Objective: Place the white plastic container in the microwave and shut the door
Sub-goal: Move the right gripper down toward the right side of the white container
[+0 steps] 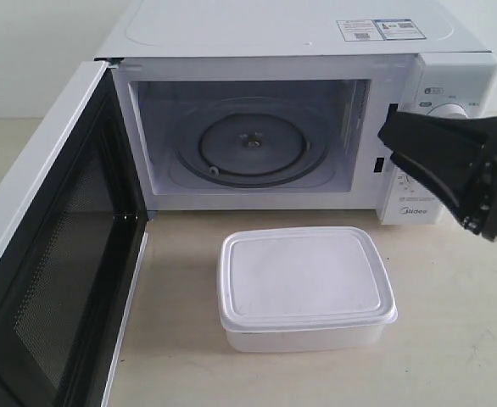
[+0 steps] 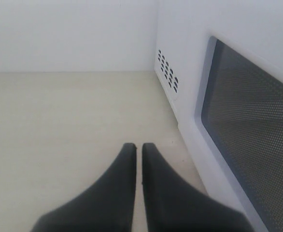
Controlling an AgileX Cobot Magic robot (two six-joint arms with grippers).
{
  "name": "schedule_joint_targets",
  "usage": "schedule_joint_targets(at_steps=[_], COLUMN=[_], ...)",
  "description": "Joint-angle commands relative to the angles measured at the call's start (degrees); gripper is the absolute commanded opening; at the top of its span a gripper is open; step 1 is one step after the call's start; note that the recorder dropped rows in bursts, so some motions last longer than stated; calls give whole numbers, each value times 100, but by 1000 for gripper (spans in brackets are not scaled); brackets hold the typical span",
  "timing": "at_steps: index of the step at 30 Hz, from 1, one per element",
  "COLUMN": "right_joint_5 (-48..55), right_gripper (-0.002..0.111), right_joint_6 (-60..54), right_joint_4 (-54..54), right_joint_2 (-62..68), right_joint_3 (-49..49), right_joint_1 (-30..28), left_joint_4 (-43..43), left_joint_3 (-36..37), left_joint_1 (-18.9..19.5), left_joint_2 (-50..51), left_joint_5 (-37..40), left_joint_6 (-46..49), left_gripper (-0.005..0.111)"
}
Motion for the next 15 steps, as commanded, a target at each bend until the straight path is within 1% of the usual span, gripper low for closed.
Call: schedule_joint_targets(at_steps=[1,3,7,15], right_joint_5=[31,40,40,194], right_gripper=[45,45,45,45], right_joint_6=[-102,-144,-576,-809], right_joint_4=[-318,-577,-1108,-1030], right_joint_2=[8,8,8,8], right_joint_3=[95,95,95,95], right_joint_1=[9,9,9,9], left_joint_4=[12,12,12,12], left_joint_3=[11,11,11,11], left_joint_1=[14,14,14,14], left_joint_2=[-20,-20,-20,-20], left_joint_5=[-6,-6,-6,-6], left_joint_6=[-49,-49,-49,-49], left_gripper=[4,4,4,4])
